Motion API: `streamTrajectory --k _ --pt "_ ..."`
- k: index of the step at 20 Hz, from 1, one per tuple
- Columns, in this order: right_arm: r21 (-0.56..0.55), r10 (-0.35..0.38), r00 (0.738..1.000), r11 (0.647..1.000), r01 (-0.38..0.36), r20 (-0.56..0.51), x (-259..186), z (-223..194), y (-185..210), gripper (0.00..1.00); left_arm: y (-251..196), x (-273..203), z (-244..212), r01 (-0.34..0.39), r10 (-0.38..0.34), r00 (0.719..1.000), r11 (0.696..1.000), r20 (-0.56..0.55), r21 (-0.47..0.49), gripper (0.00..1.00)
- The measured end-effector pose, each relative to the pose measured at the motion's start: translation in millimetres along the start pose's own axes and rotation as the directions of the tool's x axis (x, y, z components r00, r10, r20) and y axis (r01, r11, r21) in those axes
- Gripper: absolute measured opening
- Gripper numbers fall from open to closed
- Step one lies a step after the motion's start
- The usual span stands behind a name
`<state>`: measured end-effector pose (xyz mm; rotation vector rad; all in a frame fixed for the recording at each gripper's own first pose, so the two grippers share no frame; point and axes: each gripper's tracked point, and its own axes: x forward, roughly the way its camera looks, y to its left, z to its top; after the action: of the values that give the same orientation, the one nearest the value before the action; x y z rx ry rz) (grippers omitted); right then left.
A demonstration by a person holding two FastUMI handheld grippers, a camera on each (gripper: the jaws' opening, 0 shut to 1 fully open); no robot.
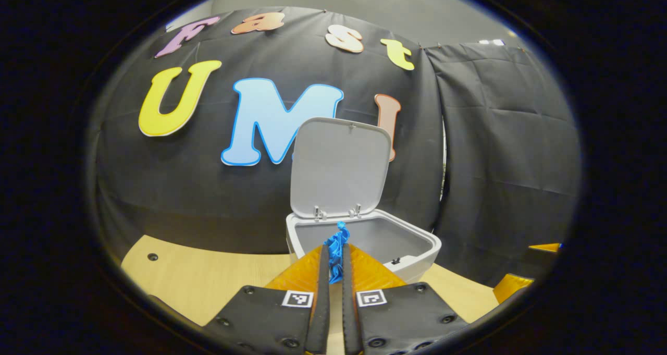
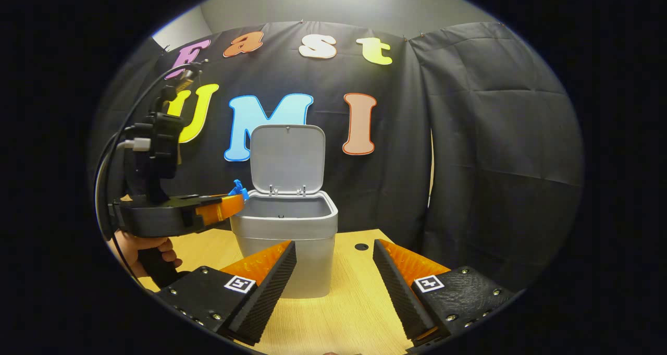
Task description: Press the lid of the desktop garbage bin to open it, pick up the crumpled paper on the desktop and throw it into the bin, then pick up the pop can on the desktop and drop it into the bin, and finally close the garbage bin lid.
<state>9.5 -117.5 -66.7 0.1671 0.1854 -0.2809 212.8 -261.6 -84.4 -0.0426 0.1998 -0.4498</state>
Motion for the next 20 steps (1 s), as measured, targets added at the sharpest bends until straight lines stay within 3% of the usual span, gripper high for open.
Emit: streamTrajectory --k 5,10,19,20 --pt "0.004 -0.021 1.000 1.000 0.021 0.000 -1 0 -6 0.95 -7 21 -12 0.019 -0.017 0.999 0.999 -0.045 0.040 0.22" --pt "0.016 -0.048 0.999 0.999 0.048 -0.010 -3 -3 -15 0.95 -8 22 -10 0.028 -0.027 0.999 0.999 -0.040 0.022 0.25" --pt "0.005 -0.029 0.999 1.000 0.029 -0.014 -4 -4 -6 0.95 -15 17 -5 0.068 -0.068 0.998 0.997 -0.016 -0.028 0.79" --pt "0.004 -0.027 1.000 1.000 0.027 -0.014 -4 -5 -6 0.95 -12 14 -5 0.062 -0.062 0.998 0.998 -0.013 -0.033 0.80"
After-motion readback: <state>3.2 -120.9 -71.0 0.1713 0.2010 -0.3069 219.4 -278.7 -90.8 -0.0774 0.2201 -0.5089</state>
